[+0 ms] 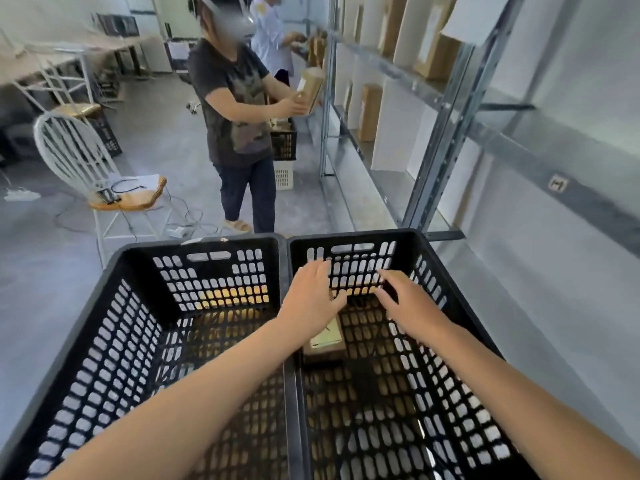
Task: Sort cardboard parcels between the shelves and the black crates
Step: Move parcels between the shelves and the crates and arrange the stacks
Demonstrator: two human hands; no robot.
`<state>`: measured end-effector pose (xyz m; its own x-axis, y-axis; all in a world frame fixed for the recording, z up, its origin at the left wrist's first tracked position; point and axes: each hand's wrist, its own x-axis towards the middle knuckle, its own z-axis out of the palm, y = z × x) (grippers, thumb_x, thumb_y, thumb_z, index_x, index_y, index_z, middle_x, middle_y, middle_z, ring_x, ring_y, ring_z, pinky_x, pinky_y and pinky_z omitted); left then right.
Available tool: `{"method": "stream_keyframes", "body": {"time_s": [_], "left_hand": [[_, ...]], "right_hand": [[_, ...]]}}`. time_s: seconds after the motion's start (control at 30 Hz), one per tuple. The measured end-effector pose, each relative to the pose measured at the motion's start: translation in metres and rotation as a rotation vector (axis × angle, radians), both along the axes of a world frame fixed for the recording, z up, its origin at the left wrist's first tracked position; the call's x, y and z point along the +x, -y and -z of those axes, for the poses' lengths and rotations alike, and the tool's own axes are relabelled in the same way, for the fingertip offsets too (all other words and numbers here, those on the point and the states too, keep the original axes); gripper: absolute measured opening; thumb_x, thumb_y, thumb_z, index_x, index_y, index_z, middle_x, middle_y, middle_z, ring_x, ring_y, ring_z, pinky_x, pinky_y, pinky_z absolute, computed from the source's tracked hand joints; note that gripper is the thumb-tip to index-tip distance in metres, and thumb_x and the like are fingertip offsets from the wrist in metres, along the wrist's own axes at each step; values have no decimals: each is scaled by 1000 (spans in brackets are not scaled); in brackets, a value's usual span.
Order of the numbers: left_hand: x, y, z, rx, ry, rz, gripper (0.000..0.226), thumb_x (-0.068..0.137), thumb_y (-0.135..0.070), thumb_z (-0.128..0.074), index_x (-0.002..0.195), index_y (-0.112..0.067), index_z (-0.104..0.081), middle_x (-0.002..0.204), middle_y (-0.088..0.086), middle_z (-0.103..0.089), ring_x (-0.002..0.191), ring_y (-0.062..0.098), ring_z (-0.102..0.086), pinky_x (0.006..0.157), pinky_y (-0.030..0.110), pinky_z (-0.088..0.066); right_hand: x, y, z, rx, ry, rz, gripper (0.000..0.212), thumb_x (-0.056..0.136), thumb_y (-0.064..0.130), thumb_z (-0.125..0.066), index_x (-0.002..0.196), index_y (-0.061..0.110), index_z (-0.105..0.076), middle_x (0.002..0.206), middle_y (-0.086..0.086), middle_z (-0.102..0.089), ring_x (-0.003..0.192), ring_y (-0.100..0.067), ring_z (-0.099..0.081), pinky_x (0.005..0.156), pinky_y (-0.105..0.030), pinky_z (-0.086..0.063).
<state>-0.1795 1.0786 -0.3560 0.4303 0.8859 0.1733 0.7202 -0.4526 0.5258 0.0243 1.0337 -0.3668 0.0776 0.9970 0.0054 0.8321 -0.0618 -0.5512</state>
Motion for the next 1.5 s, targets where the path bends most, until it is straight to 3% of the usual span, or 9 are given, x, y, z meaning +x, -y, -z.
{"method": "stream_keyframes", "body": {"time_s": [0.23,0.4,0.5,0.7,0.9,0.97,1.1,1.23,1.5], "left_hand": [[-2,30,-39,52,37,34,70,98,-38,-57,153,-5,-29,157,8,-33,147,22,-26,123,36,-18],[22,101,-43,88,60,152,69,98,-41,-56,153,-10,-29,157,4,-33,145,21,-29,120,31,-20],[24,141,-44,111,96,199,71,97,-42,-57,154,-13,-28,158,1,-32,147,19,-26,118,27,-16],[1,228,-54,159,87,287,69,99,-41,-55,155,-12,-27,160,4,-29,149,17,-21,122,29,-12],[-25,309,-70,191,2,333,66,100,-40,-51,153,-10,-27,158,6,-31,149,21,-18,125,36,0],[-30,327,-81,195,15,377,67,101,-40,-51,155,-9,-25,161,6,-27,152,18,-13,124,32,7],[-32,361,-103,211,74,450,68,100,-40,-53,154,-11,-25,161,4,-26,151,15,-11,119,25,7],[-34,387,-121,256,135,542,67,100,-39,-53,154,-11,-26,160,4,-27,150,15,-12,111,12,13],[-70,416,-142,245,176,646,69,100,-39,-54,156,-13,-22,164,1,-21,152,13,-7,118,25,0]], "right_hand": [[19,56,-61,108,185,24,56,102,42,-46,153,24,-31,158,4,-34,144,-14,-32,111,-29,-26],[12,122,-90,170,170,123,52,103,38,-44,151,20,-36,153,1,-41,138,-16,-40,114,-40,-37],[1,173,-94,192,170,163,49,103,35,-45,149,18,-38,146,1,-46,134,-16,-44,111,-36,-38],[-26,280,-88,241,117,246,55,104,34,-46,154,18,-30,154,-2,-39,142,-18,-35,117,-38,-30],[-54,364,-93,260,134,318,48,101,35,-49,144,15,-42,138,-2,-51,129,-19,-45,105,-34,-40],[-62,387,-101,293,159,342,46,101,35,-51,143,17,-43,136,-1,-52,126,-19,-46,97,-29,-38],[-75,428,-126,315,201,395,55,101,36,-52,149,14,-37,150,-3,-42,138,-18,-37,111,-34,-31],[-88,469,-153,343,265,456,50,101,32,-52,146,14,-39,148,-3,-43,137,-21,-36,110,-32,-31],[-133,536,-176,302,375,587,55,103,35,-46,152,13,-31,156,-2,-34,142,-19,-28,115,-32,-24]]}}
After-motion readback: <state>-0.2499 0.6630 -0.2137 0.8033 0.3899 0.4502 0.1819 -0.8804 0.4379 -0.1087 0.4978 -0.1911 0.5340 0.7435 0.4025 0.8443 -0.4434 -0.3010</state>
